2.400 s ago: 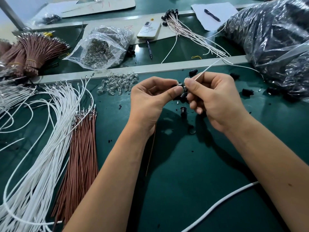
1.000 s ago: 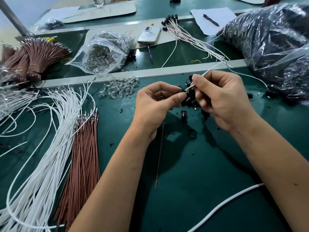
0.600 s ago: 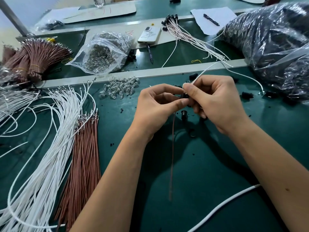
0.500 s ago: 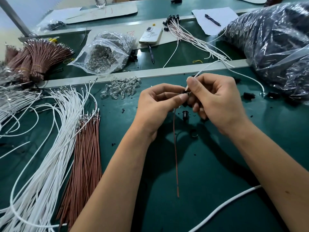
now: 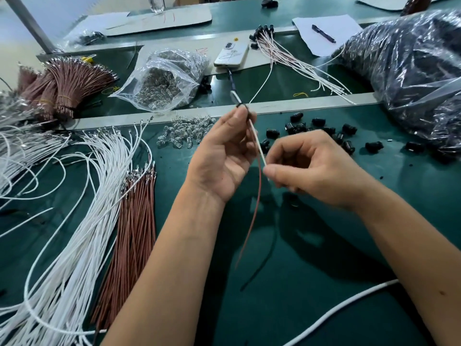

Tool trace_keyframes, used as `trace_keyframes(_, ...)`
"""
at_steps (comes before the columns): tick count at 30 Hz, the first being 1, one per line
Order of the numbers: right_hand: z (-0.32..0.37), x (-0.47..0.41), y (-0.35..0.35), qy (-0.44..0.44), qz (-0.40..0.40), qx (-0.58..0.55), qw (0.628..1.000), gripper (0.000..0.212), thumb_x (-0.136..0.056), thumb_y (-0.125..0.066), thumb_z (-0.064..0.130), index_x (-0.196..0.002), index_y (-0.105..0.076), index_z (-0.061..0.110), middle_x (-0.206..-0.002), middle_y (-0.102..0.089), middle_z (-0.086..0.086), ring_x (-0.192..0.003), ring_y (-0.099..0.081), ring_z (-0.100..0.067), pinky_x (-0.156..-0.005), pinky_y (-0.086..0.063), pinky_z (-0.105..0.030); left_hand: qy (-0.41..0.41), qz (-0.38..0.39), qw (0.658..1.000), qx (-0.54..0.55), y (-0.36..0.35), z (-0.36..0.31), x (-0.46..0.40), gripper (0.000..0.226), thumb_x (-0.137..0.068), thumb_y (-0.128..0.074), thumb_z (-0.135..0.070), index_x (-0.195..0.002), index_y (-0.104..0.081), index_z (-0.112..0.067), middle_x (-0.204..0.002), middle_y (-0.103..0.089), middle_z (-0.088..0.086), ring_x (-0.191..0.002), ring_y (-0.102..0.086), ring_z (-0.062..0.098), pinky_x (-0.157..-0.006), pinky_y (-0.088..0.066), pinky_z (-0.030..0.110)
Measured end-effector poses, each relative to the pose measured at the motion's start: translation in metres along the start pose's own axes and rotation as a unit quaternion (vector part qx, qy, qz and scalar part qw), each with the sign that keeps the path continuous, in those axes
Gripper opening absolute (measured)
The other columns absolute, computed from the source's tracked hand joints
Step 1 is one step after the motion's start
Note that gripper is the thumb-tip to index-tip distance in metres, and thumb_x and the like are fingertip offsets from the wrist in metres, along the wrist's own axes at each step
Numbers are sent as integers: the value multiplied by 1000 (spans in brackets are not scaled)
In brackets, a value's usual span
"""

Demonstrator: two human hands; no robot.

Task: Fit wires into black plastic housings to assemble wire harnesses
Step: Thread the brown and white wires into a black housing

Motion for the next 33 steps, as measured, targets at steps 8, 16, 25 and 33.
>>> trace_keyframes(8, -8, 19, -41, -78, 287, 20, 955, 20, -93, -70, 7, -75, -66, 13, -65, -65, -2, -56, -55, -13, -53, -42, -24, -30, 1, 999, 22, -32, -62, -27, 13, -81, -72, -15, -90, -65, -8, -77, -69, 4, -67, -57, 12, -68, -46, 20)
trace_keyframes(16, -17, 5, -17, -117, 119, -58, 984, 38, -89, -75, 47, -91, -71, 9, -68, -67, -5, -48, -50, -10, -39, -36, -18, -22, -77, 988, -131, -15, -44, -35, 8, -88, -73, -11, -94, -68, -10, -73, -65, 2, -55, -56, 8, -54, -47, 16)
trace_keyframes(25, -30, 1, 5, -154, -17, -88, 984, 32, -102, -63, 21, -80, -72, 0, -60, -66, -12, -38, -49, -13, -31, -31, -17, -38, -70, 985, -151, -3, 5, -17, 13, -83, -76, -3, -88, -66, -10, -65, -64, 2, -50, -52, 11, -47, -47, 20)
trace_keyframes(33, -27, 20, -31, -183, 227, -58, 955, 38, -97, -64, 37, -81, -77, 5, -59, -65, -12, -38, -53, -13, -32, -35, -16, -99, -121, 987, -23, 30, -27, -18, 7, -84, -76, -6, -84, -74, -12, -74, -71, 3, -60, -62, 10, -54, -49, 18)
Point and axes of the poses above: each hand's wrist, its own x-axis away from the middle knuckle, its own y-axis out of the back of the hand, z = x × y, the point moved 9 cm from there along -x, towards the middle knuckle
